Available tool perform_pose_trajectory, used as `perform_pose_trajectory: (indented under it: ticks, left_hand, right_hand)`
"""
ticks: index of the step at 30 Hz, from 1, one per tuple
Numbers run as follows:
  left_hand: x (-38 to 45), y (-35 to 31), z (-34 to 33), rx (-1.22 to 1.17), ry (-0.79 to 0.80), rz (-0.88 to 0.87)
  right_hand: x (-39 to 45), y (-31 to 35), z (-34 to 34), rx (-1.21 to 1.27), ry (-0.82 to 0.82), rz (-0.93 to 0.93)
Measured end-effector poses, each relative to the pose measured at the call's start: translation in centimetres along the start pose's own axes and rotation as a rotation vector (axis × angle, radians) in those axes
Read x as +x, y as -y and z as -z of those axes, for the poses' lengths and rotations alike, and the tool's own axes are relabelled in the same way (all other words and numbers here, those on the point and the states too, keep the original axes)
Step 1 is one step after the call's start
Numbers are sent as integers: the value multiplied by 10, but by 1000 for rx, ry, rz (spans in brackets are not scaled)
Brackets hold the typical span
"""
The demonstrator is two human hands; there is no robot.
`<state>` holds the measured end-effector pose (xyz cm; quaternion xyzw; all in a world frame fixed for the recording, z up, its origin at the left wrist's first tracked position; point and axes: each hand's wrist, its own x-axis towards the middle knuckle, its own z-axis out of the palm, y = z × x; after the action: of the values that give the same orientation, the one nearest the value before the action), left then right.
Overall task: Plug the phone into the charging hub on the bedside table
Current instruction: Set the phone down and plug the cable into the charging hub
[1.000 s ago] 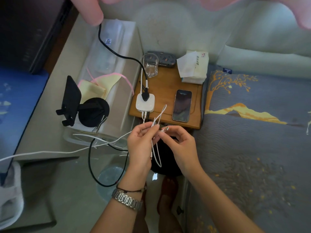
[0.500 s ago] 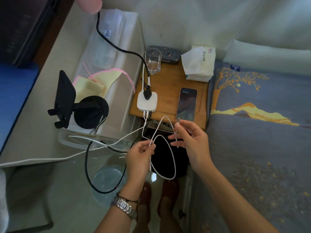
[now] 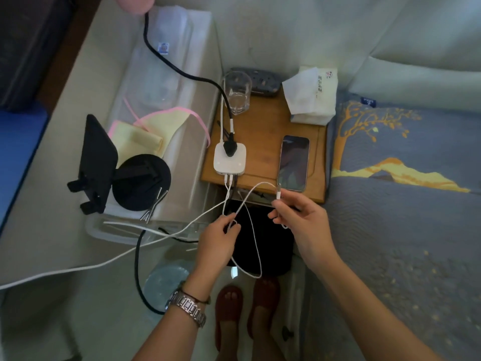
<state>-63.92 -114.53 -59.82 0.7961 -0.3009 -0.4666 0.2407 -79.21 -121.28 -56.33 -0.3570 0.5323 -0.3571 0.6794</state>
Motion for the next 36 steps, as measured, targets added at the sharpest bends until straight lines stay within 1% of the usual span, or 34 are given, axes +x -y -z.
perform_pose_trajectory:
  ticks: [8, 14, 17, 21, 25, 29, 32, 36]
  left_hand:
    - [12, -28, 19, -229, -64, -73]
    - [44, -28, 18, -293, -133, -83]
    - [61, -23, 15, -305, -169, -76]
    - [80, -14, 9, -322, -176, -75]
    - [93, -9, 4, -363, -209, -116]
    - [108, -5, 9, -404, -260, -151]
    - [118, -4, 12, -365, -240, -154]
    - [132, -6, 11, -350, -157, -113]
  right_hand:
    - [10, 0, -12, 1, -60, -18]
    - [20, -21, -27, -77, -78, -76]
    - [29, -35, -36, -87, -87, -107]
    - [43, -53, -49, -77, -93, -125]
    - [56, -70, -61, -32, -106, -155]
    - [65, -87, -73, -71, -129, -155]
    - [72, -96, -80, -70, -169, -170]
    - [81, -100, -88, -57, -200, -159]
